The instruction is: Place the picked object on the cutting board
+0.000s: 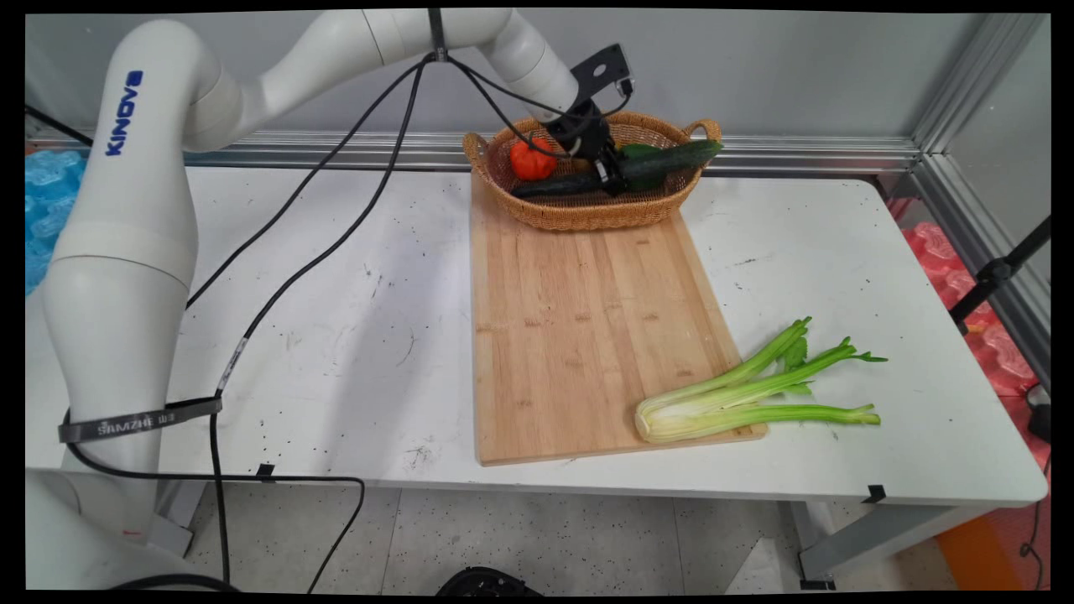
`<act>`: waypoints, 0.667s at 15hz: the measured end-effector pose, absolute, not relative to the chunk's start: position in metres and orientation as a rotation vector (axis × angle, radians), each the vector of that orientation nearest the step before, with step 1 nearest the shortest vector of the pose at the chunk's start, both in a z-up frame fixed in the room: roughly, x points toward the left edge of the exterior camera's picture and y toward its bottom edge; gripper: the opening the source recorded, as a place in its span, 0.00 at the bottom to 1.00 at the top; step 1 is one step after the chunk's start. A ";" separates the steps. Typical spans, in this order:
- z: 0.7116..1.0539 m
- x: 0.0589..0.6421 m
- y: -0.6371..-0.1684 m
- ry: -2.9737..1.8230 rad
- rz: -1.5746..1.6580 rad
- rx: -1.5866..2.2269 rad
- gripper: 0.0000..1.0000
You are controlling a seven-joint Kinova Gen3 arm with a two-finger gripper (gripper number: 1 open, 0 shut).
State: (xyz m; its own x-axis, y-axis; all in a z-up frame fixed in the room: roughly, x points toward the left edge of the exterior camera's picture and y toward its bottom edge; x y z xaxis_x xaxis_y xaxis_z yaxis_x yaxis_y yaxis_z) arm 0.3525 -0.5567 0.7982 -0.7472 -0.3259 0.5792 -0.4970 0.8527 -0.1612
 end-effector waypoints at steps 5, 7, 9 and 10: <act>0.837 0.338 -0.552 -2.462 0.445 0.575 0.00; 0.854 0.329 -0.548 -2.456 0.449 0.568 0.00; 0.872 0.317 -0.541 -2.447 0.443 0.568 0.00; 0.878 0.312 -0.538 -2.444 0.438 0.569 0.00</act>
State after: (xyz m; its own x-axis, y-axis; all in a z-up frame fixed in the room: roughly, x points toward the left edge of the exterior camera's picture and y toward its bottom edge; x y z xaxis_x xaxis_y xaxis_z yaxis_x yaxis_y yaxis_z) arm 0.3120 -0.5381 0.8777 -0.7376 -0.2957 0.6071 -0.4882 0.8547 -0.1768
